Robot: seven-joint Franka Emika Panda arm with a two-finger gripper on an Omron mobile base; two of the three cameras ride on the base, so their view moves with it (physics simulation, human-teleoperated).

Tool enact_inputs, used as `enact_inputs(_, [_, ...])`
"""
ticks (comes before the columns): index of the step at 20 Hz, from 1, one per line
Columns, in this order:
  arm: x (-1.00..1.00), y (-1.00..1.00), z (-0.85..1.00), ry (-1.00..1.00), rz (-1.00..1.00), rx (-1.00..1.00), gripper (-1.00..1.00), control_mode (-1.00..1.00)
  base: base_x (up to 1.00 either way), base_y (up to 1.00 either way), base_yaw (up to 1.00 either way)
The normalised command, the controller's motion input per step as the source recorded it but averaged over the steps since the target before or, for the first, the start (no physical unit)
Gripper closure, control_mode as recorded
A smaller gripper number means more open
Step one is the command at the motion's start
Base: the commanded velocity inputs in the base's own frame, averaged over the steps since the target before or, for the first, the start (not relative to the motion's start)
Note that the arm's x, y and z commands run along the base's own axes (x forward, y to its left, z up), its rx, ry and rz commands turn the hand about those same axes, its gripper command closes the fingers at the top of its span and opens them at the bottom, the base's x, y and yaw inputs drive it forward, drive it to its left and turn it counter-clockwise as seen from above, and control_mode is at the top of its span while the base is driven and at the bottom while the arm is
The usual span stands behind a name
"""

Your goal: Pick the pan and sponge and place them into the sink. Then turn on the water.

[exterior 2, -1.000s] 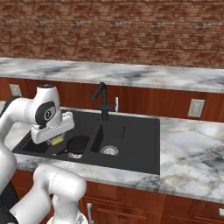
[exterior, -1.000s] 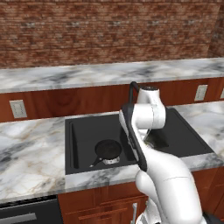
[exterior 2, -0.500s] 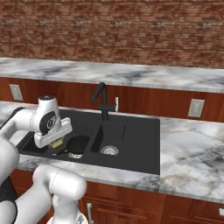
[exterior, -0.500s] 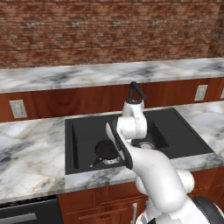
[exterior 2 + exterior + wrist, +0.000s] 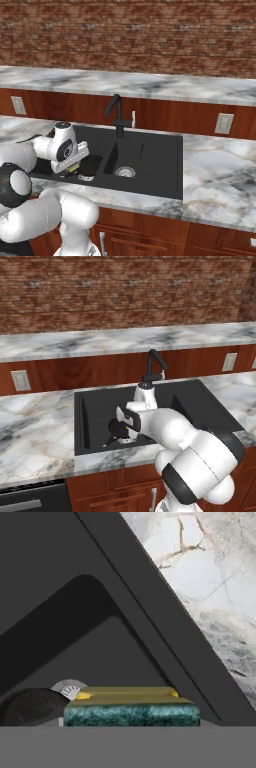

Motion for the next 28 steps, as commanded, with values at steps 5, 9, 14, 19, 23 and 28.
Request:
enact_inputs(5, [0.68, 0.11, -0.37, 0.00, -0.04, 0.00, 1.00, -1.00, 0.00, 0.00, 0.00])
enact_inputs(9, [0.64, 0.13, -0.29, 0.00, -0.04, 0.00, 1.00, -1.00, 0.00, 0.00, 0.00])
enact_inputs(14, [0.60, 0.12, -0.24, 0.00, -0.04, 0.00, 1.00, -1.00, 0.00, 0.00, 0.00])
enact_inputs(19, [0.51, 0.21, -0.34, 0.00, -0.03, 0.00, 1.00, -1.00, 0.00, 0.00, 0.00])
enact_inputs(23, [0.45, 0.26, -0.42, 0.01, -0.03, 0.00, 1.00, -1.00, 0.00, 0.00, 0.00])
enact_inputs(28, [0.23, 0.33, -0.40, 0.00, -0.04, -0.03, 1.00, -1.00, 0.00, 0.00, 0.00])
